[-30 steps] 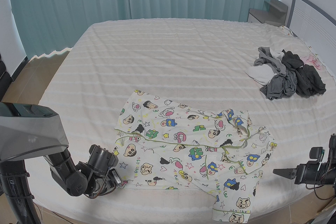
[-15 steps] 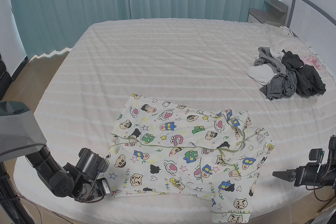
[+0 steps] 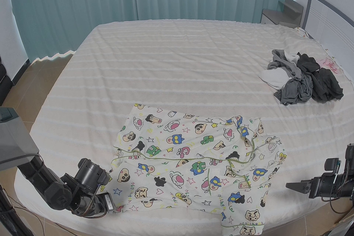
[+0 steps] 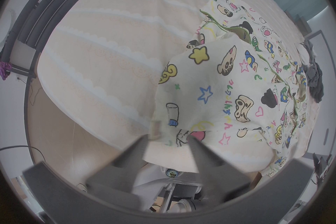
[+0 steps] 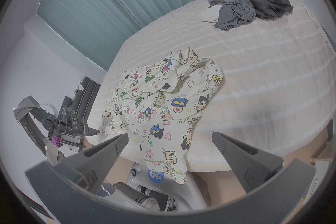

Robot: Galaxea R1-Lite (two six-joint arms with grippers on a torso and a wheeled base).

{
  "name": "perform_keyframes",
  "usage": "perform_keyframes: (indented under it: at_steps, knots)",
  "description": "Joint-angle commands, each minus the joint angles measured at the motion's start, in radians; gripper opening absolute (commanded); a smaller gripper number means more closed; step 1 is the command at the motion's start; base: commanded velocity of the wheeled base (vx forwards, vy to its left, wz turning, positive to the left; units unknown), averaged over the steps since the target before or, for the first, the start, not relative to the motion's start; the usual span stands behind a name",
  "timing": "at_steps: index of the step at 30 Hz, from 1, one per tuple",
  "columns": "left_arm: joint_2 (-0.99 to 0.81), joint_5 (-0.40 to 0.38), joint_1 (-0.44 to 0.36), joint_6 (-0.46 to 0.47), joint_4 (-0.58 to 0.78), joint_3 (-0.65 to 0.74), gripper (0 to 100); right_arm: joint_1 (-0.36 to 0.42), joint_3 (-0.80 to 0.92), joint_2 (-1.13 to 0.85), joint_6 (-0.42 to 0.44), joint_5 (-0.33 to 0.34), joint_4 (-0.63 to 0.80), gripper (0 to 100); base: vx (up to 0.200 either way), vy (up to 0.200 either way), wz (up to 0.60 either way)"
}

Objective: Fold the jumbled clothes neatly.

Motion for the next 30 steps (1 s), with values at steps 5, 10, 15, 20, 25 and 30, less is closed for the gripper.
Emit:
perform_keyframes:
  at_steps: [5,10,15,20,25,30]
  knots:
    - [-0.107,-0.069,-0.003,-0.070,-0.023,0.008,100,0.009,0.006,0.014,0.000,0.003,0.001,100,0.000,0.000,0.00]
    - [-0.265,-0.161,-0.056,-0.192,-0.022,0.028,100,0.055,0.017,0.023,0.000,-0.001,0.001,100,0.000,0.000,0.00]
    - [-0.272,-0.169,-0.064,-0.206,-0.035,0.051,100,0.092,0.029,0.057,0.002,-0.001,0.000,100,-0.120,0.000,0.00]
    - [-0.275,-0.167,-0.064,-0.234,-0.124,0.083,100,0.113,0.027,0.106,0.008,0.002,-0.002,100,-0.120,0.000,0.00]
    - [-0.262,-0.170,-0.065,-0.234,-0.157,0.108,100,0.119,0.001,0.210,0.005,0.000,-0.011,100,-0.200,0.000,0.00]
    - [-0.255,-0.172,-0.065,-0.237,-0.173,0.108,100,0.141,-0.068,0.302,0.016,-0.001,-0.011,100,-0.040,0.000,0.00]
